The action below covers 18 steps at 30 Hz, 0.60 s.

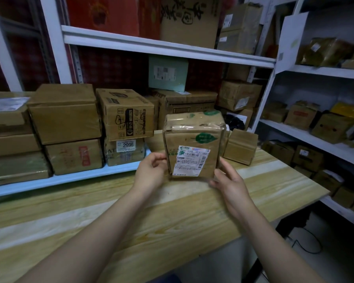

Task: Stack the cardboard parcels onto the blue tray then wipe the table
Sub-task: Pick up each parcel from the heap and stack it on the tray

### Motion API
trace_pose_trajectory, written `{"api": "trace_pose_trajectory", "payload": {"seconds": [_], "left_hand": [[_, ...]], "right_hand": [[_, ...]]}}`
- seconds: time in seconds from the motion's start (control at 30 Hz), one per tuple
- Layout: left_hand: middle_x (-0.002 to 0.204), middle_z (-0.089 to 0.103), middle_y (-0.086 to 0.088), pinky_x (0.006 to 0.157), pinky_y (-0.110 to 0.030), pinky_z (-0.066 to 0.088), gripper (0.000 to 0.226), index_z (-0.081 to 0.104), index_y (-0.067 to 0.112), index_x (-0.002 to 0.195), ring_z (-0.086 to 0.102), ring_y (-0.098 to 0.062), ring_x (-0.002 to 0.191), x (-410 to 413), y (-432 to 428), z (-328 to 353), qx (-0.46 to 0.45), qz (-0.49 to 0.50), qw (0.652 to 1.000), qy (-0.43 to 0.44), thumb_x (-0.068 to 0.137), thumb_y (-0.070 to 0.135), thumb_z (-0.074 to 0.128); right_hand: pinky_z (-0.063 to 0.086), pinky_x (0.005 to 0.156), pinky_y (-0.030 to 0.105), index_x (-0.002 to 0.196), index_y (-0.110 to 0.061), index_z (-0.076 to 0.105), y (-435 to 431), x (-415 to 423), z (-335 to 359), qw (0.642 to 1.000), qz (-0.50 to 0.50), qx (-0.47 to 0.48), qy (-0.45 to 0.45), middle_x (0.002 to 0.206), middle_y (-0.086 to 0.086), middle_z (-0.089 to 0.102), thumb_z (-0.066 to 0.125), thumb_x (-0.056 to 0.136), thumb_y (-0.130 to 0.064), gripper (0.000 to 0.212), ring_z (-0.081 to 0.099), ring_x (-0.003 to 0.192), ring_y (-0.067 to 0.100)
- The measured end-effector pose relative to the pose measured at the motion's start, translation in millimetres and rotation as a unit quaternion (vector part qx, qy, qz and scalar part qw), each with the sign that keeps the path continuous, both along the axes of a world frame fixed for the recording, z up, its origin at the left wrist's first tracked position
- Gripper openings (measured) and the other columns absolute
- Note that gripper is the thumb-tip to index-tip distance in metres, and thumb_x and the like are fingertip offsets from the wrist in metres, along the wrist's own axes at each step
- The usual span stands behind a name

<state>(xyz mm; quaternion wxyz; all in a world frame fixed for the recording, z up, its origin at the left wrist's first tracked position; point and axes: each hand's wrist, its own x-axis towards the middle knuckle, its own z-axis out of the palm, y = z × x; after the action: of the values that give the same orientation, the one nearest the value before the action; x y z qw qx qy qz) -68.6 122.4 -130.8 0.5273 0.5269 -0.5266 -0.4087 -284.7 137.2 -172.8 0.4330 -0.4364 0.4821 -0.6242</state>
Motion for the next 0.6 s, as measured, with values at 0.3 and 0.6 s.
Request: {"api": "trace_pose_trajectory", "payload": {"seconds": [0.3, 0.6], "left_hand": [[0.126, 0.063, 0.004, 0.105, -0.031, 0.038, 0.037, 0.066, 0.022, 0.122, 0.055, -0.015, 0.119, -1.0, 4.4, 7.8, 0.029, -0.029, 0.999, -0.016, 0.102, 0.039, 0.041], [0.124, 0.062, 0.011, 0.110, -0.037, 0.037, 0.038, 0.063, 0.028, 0.123, 0.054, -0.014, 0.120, 0.2, 1.5, 5.1, 0.049, -0.068, 0.996, 0.008, 0.098, 0.049, 0.044]], "right_hand": [[0.047, 0.107, 0.048, 0.144, -0.018, 0.049, 1.3, -2.0, 2.6, 0.996, 0.013, 0.025, -0.090, 0.145, 0.002, 0.055, 0.053, 0.093, -0.047, 0.059, 0.056, 0.129, 0.022], [0.041, 0.112, 0.047, 0.145, -0.021, 0.049, 5.8, 3.9, 10.4, 0.997, 0.020, 0.010, -0.074, 0.144, -0.001, 0.057, 0.060, 0.084, -0.044, 0.066, 0.051, 0.134, 0.018]]}}
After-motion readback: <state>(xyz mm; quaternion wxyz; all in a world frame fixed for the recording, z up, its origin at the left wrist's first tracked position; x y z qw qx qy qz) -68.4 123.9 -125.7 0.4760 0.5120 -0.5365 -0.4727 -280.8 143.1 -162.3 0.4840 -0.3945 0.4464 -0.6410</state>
